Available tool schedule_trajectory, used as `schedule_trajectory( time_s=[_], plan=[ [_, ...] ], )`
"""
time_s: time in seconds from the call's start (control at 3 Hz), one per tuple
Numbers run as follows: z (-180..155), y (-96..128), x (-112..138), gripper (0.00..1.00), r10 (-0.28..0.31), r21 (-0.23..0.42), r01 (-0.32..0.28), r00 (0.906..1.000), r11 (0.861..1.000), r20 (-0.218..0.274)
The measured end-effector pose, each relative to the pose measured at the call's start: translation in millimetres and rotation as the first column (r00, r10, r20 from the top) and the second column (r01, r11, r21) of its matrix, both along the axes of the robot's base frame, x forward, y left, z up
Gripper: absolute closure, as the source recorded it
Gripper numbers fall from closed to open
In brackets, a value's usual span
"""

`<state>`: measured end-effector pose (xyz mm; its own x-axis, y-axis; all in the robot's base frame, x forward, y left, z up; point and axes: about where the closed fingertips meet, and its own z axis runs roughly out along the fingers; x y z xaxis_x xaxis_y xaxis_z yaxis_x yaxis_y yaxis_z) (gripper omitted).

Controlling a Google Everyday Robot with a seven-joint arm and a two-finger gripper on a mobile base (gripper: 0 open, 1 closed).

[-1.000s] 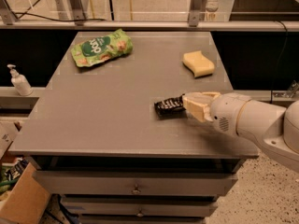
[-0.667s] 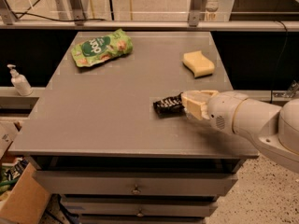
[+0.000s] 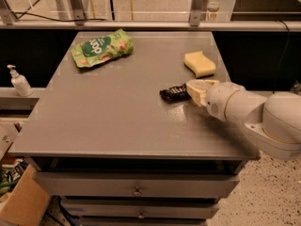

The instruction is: Move rxbar chocolate near sponge

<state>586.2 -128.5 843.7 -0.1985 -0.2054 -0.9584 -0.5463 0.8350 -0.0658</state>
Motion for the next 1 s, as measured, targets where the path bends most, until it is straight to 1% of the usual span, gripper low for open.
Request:
schedule_trajectory(
  time_s=[0.33,0.67,1.0],
  plan=[
    [-7,-20,36,1.0,-0.08,-0.024,0.08,0.9966,0.996,0.021],
    [-11,-33,58,1.0,-0.127,-0.038,0.128,0.9913,0.991,0.035],
    [-12,-44,71,1.0,-0.159,-0.048,0.162,0.9861,0.986,0.047]
  ],
)
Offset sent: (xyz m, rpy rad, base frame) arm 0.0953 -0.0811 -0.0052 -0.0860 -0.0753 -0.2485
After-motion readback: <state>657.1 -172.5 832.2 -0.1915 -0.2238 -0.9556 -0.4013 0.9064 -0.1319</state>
